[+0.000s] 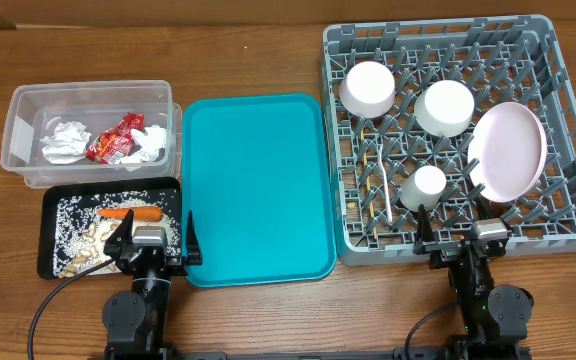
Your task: Sort waste into correct bins and load items into the dishwasher
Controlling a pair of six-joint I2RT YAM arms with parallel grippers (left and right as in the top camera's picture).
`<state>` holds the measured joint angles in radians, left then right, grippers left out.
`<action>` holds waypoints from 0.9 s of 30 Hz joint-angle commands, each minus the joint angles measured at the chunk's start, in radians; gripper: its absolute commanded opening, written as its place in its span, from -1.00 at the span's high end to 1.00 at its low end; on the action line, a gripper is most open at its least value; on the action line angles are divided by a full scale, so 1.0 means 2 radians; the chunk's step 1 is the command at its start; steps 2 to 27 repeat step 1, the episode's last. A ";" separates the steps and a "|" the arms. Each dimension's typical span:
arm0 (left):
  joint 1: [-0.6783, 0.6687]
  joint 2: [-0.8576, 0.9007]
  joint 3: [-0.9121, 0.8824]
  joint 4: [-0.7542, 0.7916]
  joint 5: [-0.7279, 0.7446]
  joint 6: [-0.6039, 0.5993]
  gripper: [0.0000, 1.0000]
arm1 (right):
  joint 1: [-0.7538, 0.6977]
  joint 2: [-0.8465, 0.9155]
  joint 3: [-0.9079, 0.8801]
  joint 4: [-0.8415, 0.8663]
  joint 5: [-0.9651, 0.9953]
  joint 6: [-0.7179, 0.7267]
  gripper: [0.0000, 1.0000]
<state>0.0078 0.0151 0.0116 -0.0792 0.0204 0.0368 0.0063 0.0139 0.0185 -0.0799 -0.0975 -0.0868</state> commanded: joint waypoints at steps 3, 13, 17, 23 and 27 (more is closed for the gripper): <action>-0.001 -0.006 -0.003 0.001 -0.006 0.010 -1.00 | -0.002 -0.006 -0.005 0.002 -0.001 -0.004 -1.00; -0.001 -0.006 -0.003 0.001 -0.006 0.010 -1.00 | -0.002 -0.006 -0.005 0.002 -0.001 -0.004 -1.00; -0.001 -0.006 -0.003 0.001 -0.006 0.010 -1.00 | -0.002 -0.006 -0.005 0.002 -0.001 -0.004 -1.00; -0.001 -0.006 -0.003 0.001 -0.006 0.010 -1.00 | -0.002 -0.006 -0.005 0.002 -0.001 -0.004 -1.00; -0.001 -0.006 -0.003 0.001 -0.006 0.010 -1.00 | -0.002 -0.006 -0.005 0.002 -0.001 -0.004 -1.00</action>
